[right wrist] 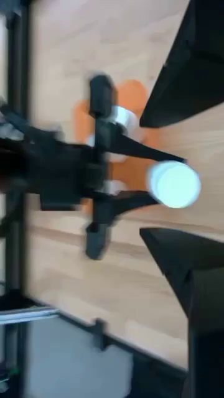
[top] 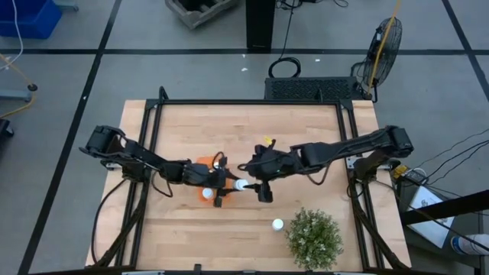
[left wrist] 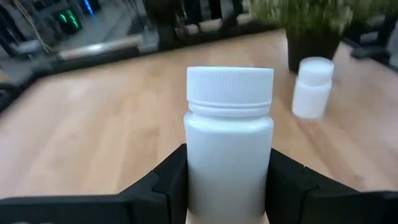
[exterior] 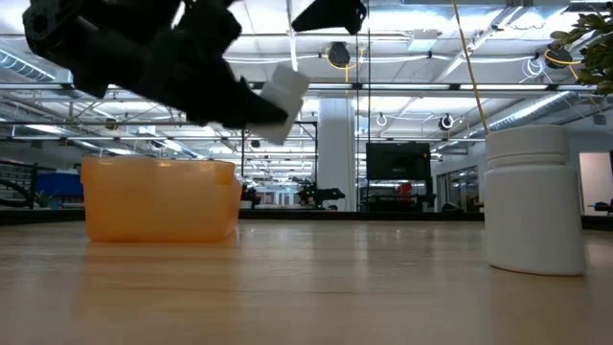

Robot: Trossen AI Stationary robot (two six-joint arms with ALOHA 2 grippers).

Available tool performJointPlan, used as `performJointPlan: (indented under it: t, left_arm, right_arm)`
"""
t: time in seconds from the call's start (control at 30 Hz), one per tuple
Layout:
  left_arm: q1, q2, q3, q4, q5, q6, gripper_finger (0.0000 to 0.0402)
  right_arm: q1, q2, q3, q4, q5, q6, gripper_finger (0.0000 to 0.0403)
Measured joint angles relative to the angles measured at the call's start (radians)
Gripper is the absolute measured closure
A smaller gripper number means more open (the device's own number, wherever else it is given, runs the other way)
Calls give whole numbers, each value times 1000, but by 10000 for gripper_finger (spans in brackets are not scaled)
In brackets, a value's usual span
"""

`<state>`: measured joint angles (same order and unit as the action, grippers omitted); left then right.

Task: Pick and place pill bottles into a basket
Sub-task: Put the white medicine bottle into the orange bin

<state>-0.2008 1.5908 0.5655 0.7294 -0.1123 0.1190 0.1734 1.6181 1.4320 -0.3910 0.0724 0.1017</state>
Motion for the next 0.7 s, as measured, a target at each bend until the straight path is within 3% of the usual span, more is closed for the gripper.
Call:
performJointPlan:
  t: [0.17, 0.47, 0.57, 0.7]
  left_arm:
    - [2, -12, 8, 23, -12, -16, 246]
    - [7, -9, 6, 35, -16, 11, 246]
    - [19, -9, -36, 127, -19, 11, 246]
    - [45, -9, -173, 407, -4, -6, 246]
  right_arm:
    - [-1, -23, -2, -12, 8, 16, 103]
    - [-1, -52, -37, -15, 12, 19, 129]
    - [-4, -61, -55, -10, 13, 25, 139]
    - [-4, -59, -67, -17, 13, 29, 148]
